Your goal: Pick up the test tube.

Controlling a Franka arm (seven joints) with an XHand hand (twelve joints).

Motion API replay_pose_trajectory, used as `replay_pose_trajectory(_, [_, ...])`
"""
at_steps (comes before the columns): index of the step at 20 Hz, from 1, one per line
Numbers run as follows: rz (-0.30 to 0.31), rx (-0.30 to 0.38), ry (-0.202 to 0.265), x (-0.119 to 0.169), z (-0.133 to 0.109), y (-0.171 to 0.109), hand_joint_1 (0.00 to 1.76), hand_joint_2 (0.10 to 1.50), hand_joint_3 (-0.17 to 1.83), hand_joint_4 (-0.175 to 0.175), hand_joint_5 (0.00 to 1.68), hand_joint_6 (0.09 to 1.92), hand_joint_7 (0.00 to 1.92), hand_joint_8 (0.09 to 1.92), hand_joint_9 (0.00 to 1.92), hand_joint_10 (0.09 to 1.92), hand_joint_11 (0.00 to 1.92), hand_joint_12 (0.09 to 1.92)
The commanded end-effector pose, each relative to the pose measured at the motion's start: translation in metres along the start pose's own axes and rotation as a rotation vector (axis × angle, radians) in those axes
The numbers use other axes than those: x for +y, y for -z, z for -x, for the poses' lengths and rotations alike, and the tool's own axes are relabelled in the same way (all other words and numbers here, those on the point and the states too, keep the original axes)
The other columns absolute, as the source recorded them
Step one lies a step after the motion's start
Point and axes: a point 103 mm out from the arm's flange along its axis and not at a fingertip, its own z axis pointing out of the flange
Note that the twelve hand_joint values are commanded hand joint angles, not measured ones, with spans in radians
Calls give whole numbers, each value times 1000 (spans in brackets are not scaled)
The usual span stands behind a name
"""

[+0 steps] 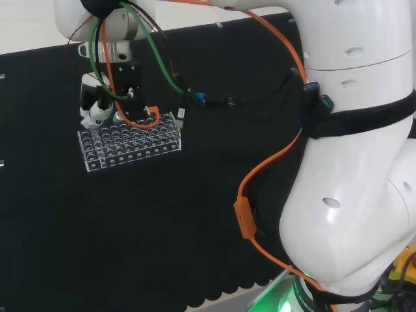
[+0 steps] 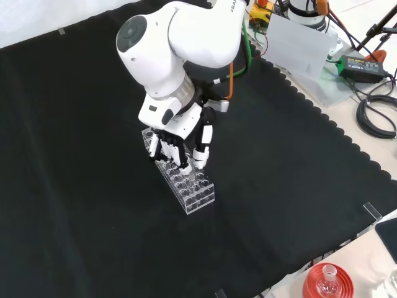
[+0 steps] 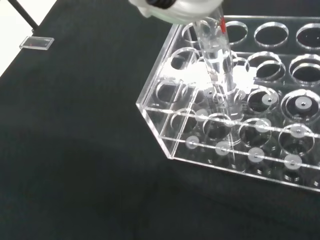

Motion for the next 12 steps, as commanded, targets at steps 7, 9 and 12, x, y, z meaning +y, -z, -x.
replay_pose_trajectory(7, [42,-16,-11,-1,-1,6,1420,996,-94,-175,1310,423,1436,507,1348,150,563,1317])
replay_pose_trajectory(9, [39,-18,-9,-1,-1,7,1421,1013,-135,-175,1320,407,1444,496,1369,109,565,1315])
replay_pose_trajectory(12, [37,-23,-3,-1,-2,9,1422,1027,-171,-175,1327,396,1451,486,1384,87,566,1316])
